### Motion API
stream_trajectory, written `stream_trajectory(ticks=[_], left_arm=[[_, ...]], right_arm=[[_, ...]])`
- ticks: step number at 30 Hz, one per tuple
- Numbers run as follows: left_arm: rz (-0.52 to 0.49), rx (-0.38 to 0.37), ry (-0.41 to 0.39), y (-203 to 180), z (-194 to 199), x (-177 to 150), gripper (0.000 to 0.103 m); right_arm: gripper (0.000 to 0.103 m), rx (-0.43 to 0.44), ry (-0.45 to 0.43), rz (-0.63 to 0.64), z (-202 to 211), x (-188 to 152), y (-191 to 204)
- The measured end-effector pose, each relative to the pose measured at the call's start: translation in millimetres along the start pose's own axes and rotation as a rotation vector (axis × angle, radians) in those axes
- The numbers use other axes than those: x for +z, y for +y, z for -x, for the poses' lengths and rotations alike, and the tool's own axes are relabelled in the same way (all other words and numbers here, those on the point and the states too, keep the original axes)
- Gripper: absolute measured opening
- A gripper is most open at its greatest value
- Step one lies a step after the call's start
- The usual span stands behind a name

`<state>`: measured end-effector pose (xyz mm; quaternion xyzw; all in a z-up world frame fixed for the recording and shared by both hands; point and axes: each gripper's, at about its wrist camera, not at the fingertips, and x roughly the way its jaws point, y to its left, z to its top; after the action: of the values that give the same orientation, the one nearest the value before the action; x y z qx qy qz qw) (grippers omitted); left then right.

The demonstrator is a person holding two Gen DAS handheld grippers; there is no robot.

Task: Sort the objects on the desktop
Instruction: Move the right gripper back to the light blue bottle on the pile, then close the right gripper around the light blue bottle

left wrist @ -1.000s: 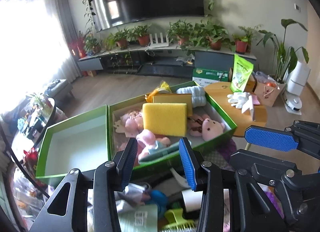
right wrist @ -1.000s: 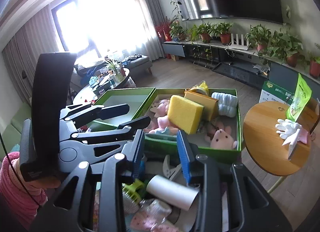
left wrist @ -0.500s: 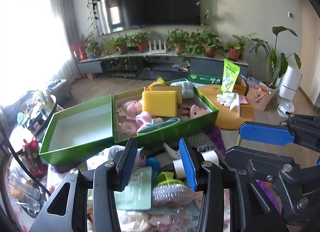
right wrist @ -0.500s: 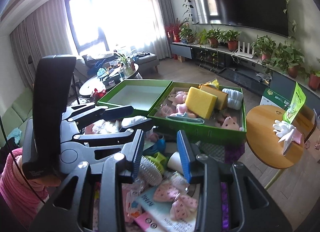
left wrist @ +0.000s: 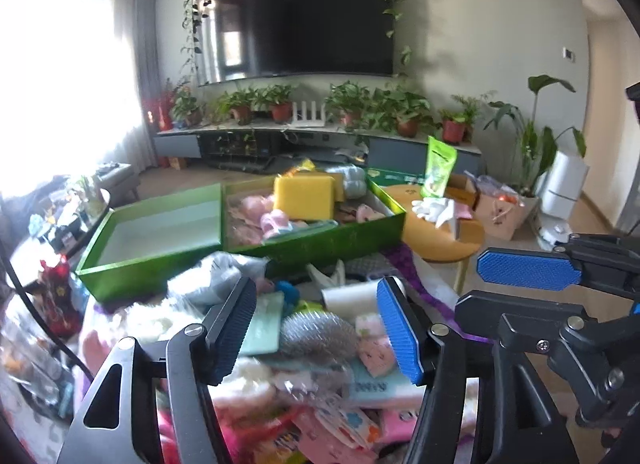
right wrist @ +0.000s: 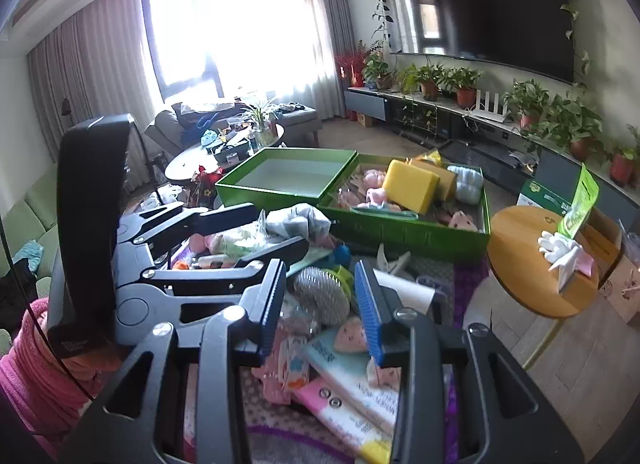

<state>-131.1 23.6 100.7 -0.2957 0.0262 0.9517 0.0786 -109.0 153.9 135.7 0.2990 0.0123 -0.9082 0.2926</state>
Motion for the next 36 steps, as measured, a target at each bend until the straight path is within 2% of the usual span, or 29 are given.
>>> stream_trajectory(ticks=[12, 17, 24, 29, 32, 36], left_arm=[[0.031, -0.108, 0.053, -19.0, 6.0, -52.7, 0.063], [0.011, -0.118, 0.068, -34.8, 6.3, -74.4, 0.063], [0.032, -0.192, 0.15, -52.5, -2.1, -101.2, 0.063], [-0.01, -0.186, 0.165, -63.0, -0.5, -115.5, 0.063], [0.014, -0.188, 0.187, -62.7, -3.2, -121.5, 0.063], [0.028, -0.156, 0.189, -59.2, -5.5, -124.7, 0.063]], right_arm=[[0.036, 0.003, 0.055, -0.051, 9.7, -56.5, 7.6], [0.039, 0.008, 0.076, -0.104, 13.0, -80.2, 2.1], [0.039, -0.025, 0.126, -0.141, 13.5, -115.2, -6.2], [0.044, -0.031, 0.142, -0.169, 17.5, -138.5, -13.0], [0.044, -0.044, 0.157, -0.178, 17.2, -146.0, -20.4], [0.045, -0.081, 0.199, -0.196, 9.1, -162.5, -34.9]])
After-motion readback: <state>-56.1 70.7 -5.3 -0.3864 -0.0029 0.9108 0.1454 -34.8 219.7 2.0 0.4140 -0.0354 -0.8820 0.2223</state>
